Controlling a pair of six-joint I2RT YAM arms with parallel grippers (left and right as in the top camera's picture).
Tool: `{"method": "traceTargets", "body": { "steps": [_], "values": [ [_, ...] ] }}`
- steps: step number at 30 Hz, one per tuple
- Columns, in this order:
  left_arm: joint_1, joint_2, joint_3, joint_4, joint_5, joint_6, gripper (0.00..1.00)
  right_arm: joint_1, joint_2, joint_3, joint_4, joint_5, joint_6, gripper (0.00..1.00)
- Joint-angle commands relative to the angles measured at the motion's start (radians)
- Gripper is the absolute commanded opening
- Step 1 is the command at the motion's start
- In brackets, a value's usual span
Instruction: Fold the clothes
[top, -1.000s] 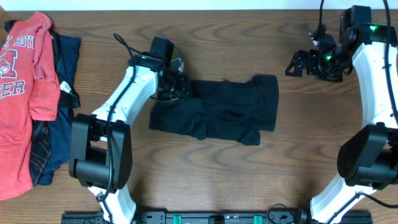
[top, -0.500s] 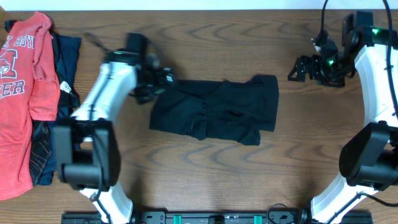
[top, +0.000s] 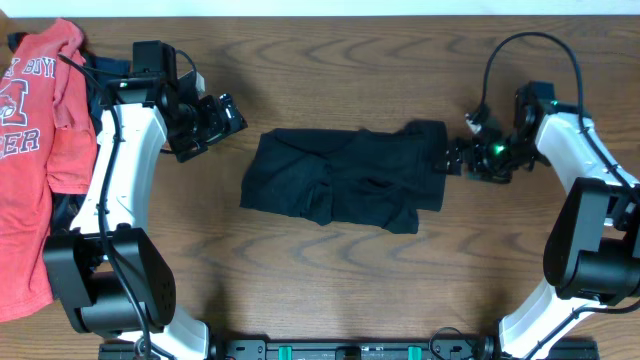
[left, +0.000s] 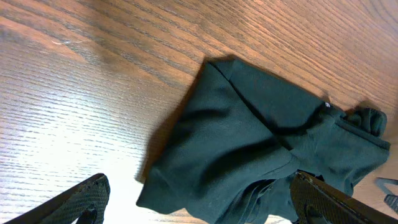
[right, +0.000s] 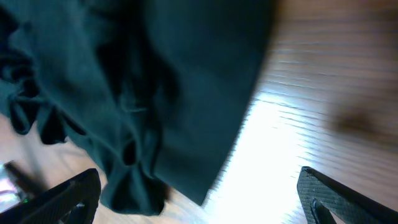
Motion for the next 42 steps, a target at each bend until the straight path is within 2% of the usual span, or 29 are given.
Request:
{"method": "traceTargets", "body": {
  "steps": [1,10,17,19,21,22,24,25,27,28,30,33,35,38,40,42],
  "values": [
    [0.009,0.003,0.012,-0.008,0.006,0.032,0.95,0.018,-0.002,-0.07,0.058,-0.146,-0.061,0.99],
    [0.009,0.002,0.012,-0.011,0.006,0.036,0.95,0.077,-0.002,-0.238,0.273,-0.223,-0.042,0.99],
    [0.009,-0.008,0.012,-0.014,0.006,0.036,0.96,0.151,0.006,-0.275,0.384,-0.249,0.005,0.99],
    [0.009,-0.013,0.012,-0.015,0.006,0.036,0.96,0.179,0.019,-0.275,0.427,-0.248,0.046,0.9],
    [0.009,-0.019,0.012,-0.018,0.006,0.036,0.96,0.2,0.031,-0.275,0.465,-0.248,0.081,0.67],
    [0.009,-0.021,0.012,-0.02,0.006,0.036,0.96,0.207,0.039,-0.275,0.484,-0.247,0.097,0.5],
    [0.009,-0.024,0.012,-0.025,0.006,0.036,0.95,0.217,0.051,-0.275,0.521,-0.247,0.127,0.29],
    [0.009,-0.025,0.012,-0.028,0.006,0.036,0.95,0.218,0.059,-0.275,0.539,-0.245,0.145,0.29],
    [0.009,-0.025,0.012,-0.035,0.006,0.036,0.96,0.218,0.066,-0.275,0.568,-0.244,0.168,0.5],
    [0.009,-0.025,0.012,-0.04,0.006,0.036,0.96,0.217,0.069,-0.275,0.585,-0.243,0.183,0.56],
    [0.009,-0.025,0.012,-0.046,0.006,0.037,0.95,0.211,0.069,-0.275,0.61,-0.238,0.214,0.57],
    [0.009,-0.025,0.012,-0.048,0.006,0.04,0.95,0.196,0.069,-0.275,0.653,-0.227,0.252,0.37],
    [0.009,-0.025,0.012,-0.051,0.006,0.04,0.95,0.183,0.069,-0.275,0.67,-0.224,0.26,0.33],
    [0.009,-0.025,0.012,-0.055,0.006,0.04,0.95,0.167,0.069,-0.275,0.675,-0.211,0.261,0.18],
    [0.009,-0.025,0.012,-0.061,0.006,0.04,0.95,0.16,0.069,-0.275,0.683,-0.203,0.269,0.05],
    [0.009,-0.025,0.012,-0.067,0.006,0.04,0.95,0.157,0.069,-0.275,0.699,-0.176,0.303,0.01]
  ]
}}
